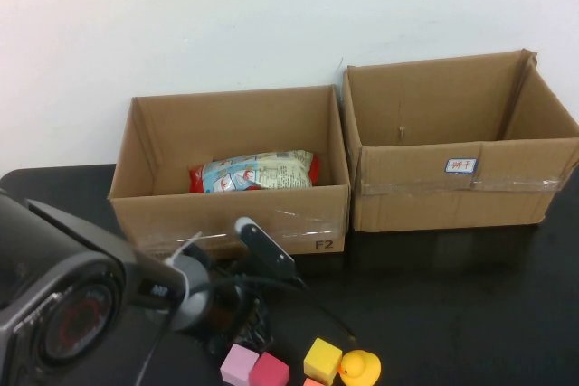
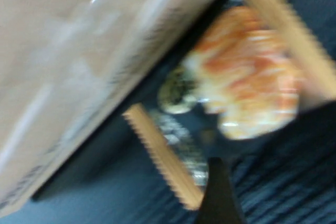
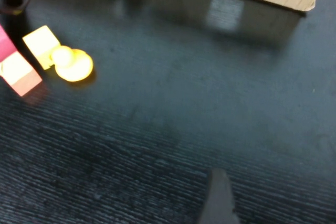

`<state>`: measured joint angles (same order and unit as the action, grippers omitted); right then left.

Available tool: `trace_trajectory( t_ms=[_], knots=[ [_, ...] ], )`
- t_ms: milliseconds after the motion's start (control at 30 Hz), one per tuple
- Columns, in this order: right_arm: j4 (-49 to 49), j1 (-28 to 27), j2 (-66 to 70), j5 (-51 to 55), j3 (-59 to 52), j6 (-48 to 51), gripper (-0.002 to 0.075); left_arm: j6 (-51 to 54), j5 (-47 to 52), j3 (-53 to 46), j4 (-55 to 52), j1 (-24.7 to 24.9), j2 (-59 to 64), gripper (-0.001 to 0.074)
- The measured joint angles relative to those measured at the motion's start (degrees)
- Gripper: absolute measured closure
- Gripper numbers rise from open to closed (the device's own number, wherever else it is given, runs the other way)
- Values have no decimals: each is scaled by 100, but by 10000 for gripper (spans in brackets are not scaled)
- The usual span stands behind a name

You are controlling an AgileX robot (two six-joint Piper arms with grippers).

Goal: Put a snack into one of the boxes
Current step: Pick up the biscuit

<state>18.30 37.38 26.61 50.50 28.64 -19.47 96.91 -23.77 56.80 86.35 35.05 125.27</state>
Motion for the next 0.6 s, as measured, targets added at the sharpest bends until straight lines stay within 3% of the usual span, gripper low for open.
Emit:
trace_trajectory(
  t_ms=[167, 433, 600],
  knots=[
    [-114, 0, 0, 0, 0, 1, 256, 79, -58, 99, 121, -256, 58, 325],
    [-127, 0, 0, 0, 0, -72, 256, 102, -38, 99, 197, -277, 116, 667],
    [-127, 0, 0, -70, 0, -99, 256, 125, -52, 99, 375, -277, 129, 727]
  ],
)
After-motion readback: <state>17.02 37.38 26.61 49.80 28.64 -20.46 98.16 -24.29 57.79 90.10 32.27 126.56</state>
